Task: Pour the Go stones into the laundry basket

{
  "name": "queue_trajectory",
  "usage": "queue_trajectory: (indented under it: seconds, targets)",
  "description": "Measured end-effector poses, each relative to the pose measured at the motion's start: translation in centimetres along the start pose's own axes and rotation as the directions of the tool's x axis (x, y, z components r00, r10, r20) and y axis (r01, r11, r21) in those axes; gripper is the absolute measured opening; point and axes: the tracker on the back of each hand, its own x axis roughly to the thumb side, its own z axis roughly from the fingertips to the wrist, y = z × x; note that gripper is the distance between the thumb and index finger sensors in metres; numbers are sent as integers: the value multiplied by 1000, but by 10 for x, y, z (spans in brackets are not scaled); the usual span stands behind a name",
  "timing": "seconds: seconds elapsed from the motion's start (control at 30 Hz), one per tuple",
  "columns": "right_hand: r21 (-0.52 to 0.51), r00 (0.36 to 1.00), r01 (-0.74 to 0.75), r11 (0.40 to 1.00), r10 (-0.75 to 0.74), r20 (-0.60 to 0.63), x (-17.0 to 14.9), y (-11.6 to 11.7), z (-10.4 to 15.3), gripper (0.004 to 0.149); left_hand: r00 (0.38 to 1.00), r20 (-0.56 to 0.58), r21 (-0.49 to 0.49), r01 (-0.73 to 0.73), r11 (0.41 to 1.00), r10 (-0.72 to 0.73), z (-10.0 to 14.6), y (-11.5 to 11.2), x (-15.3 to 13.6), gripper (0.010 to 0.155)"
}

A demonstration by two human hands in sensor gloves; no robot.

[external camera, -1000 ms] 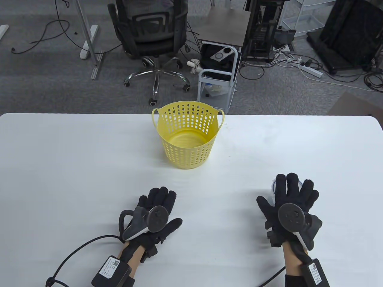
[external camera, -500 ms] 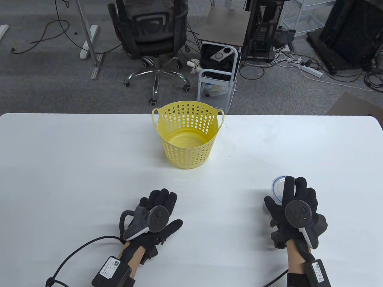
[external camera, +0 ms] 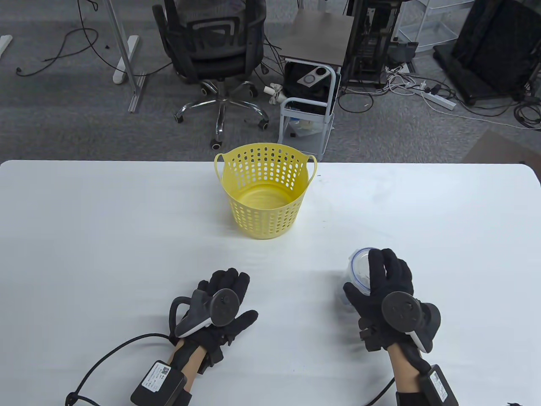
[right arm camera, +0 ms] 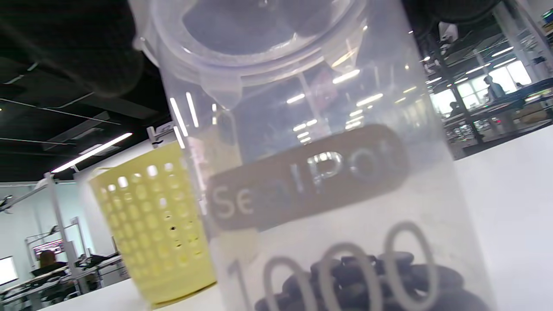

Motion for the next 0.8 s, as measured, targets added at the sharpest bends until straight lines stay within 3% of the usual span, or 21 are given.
queue_trajectory:
  seconds: [0.3,0.8]
  targets:
    - [106,972,-17,994,-9,237,51,23,13,93,1000,-7,-19,-12,1000,12,-1,0,-1,89]
    - [209,902,-23,978,-70,425,83,47,27,93,1000,-8,-42,-16,999,15,-4,0,0,89]
